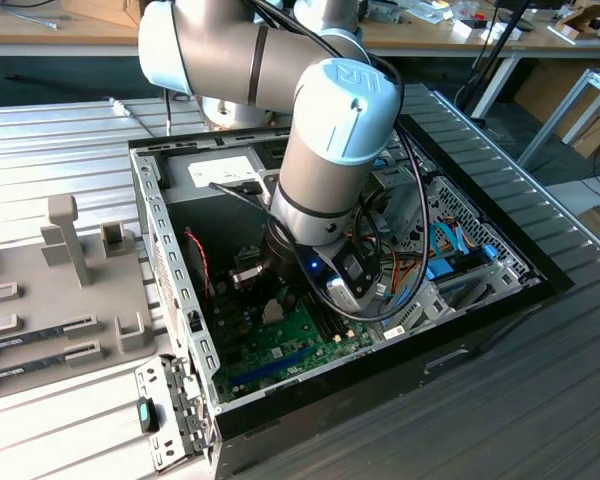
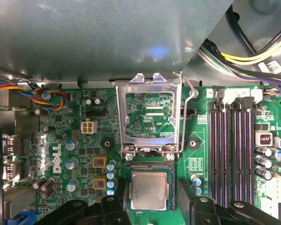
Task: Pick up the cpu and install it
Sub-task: 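Place the cpu into insertion slot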
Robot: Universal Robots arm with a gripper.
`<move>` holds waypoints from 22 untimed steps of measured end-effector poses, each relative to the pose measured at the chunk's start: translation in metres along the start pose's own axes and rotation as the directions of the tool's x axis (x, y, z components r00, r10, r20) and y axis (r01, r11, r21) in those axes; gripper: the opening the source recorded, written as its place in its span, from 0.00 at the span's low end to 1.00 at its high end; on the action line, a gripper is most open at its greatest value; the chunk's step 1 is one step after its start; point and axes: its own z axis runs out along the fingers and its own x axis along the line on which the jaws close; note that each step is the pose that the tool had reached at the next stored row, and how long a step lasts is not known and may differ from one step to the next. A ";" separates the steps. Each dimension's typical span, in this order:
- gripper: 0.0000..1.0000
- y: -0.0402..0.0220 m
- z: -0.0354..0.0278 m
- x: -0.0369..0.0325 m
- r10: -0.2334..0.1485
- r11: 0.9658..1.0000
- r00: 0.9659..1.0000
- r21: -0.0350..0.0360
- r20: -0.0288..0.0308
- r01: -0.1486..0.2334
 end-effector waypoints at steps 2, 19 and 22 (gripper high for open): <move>0.55 0.0000 -0.0001 -0.0013 -0.001 1.000 1.000 0.001 0.000 0.001; 0.55 0.0002 -0.0006 -0.0144 -0.004 1.000 1.000 0.012 -0.001 0.004; 0.55 0.0000 -0.0003 -0.0040 -0.004 1.000 1.000 0.013 0.000 0.004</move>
